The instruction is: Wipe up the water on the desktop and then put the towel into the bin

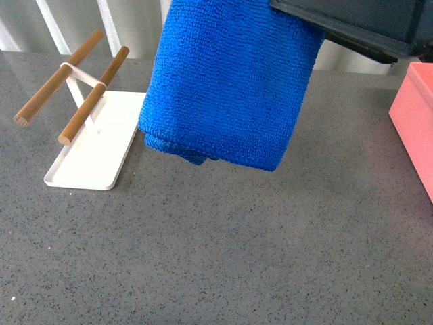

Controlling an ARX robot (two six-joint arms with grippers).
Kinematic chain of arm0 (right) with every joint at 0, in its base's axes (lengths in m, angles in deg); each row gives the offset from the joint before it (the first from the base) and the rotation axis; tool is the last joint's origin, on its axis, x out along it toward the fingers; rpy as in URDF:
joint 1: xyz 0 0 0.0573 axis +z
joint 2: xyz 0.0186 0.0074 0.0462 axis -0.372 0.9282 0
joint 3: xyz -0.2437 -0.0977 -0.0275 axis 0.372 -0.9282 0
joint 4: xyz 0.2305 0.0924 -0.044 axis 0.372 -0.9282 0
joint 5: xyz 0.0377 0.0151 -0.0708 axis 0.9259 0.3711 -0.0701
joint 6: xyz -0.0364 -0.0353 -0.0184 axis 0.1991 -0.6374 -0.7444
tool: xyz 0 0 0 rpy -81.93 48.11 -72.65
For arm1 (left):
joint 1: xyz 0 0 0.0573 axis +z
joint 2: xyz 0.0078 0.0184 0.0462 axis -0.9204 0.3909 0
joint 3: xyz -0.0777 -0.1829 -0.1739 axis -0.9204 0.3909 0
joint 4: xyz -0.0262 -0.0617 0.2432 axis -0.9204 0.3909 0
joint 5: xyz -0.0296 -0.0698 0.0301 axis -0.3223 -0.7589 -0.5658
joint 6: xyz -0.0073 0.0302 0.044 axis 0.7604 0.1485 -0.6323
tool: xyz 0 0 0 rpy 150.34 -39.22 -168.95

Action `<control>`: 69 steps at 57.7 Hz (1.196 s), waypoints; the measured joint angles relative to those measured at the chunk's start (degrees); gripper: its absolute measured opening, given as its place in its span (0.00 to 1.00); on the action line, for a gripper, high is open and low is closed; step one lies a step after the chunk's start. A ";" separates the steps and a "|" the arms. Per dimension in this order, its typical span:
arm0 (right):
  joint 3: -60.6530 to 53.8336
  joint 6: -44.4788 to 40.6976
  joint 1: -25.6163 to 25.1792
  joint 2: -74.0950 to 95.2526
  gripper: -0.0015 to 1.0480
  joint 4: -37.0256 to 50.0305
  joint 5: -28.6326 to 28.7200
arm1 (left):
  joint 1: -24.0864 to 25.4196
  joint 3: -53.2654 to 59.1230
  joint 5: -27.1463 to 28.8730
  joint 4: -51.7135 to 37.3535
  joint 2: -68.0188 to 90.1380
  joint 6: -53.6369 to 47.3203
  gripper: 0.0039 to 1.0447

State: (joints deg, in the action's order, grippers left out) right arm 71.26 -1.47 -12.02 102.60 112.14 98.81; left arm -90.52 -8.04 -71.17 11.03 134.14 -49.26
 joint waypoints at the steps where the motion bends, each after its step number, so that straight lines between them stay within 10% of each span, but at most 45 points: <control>1: 0.11 0.37 0.11 0.11 0.93 0.17 0.00 | 0.00 0.00 0.00 0.00 0.00 0.00 0.04; 39: 1.36 10.40 2.32 2.78 0.14 7.89 -2.34 | 0.00 0.00 0.07 -0.02 0.00 0.11 0.05; 69: 0.96 10.75 1.49 2.73 0.04 7.13 -3.10 | 0.00 0.00 0.00 -0.02 -0.02 0.22 0.81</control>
State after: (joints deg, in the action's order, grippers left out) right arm 72.22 9.28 -10.53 105.33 119.27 95.71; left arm -90.52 -8.04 -71.17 11.00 134.12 -49.04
